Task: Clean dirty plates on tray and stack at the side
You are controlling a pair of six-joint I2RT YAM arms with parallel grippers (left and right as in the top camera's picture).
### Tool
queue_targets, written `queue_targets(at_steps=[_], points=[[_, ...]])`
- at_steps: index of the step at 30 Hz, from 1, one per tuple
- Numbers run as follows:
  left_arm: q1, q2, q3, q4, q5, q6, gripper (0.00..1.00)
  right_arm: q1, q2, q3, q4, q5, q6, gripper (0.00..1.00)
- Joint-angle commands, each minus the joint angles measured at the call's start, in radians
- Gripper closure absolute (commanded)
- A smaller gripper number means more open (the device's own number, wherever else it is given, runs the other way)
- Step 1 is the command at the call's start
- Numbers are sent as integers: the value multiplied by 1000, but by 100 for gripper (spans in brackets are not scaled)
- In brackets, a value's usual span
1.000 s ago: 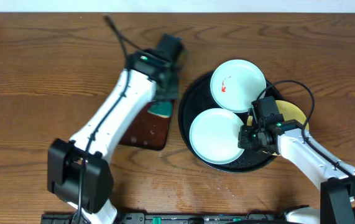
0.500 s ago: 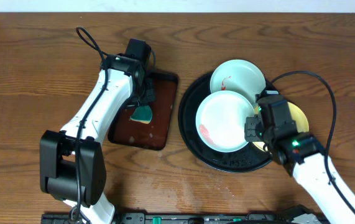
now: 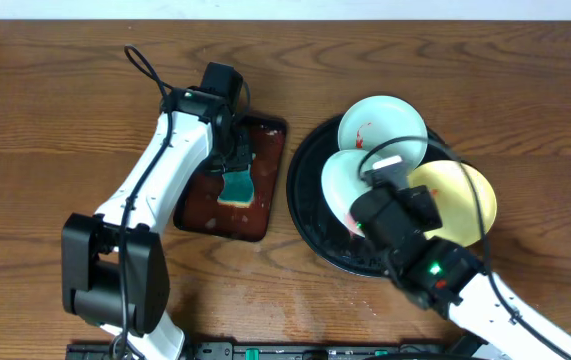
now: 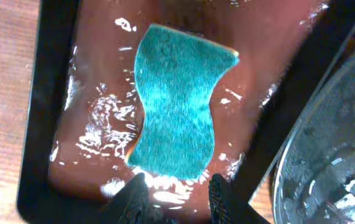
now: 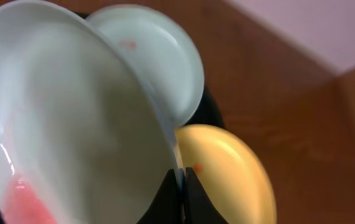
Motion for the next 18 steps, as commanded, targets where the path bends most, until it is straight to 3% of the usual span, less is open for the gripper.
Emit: queue_targets(at_steps=[1,10,13,15,18], points=[[4,-90,-2,-24,8,14,66,98,-10,21,22,212,-68,99],[4,-269,-2,-74,56,13,36,243,-10,24,100,441,-251,99],[4,-304,-2,-74,55,13,33,257,-10,24,114,452,-260,99],[4,-312,-2,-74,55,13,17,261,-10,24,114,452,-260,99],[4,-311,-2,-73,55,13,17,261,-10,24,114,452,-260,99]])
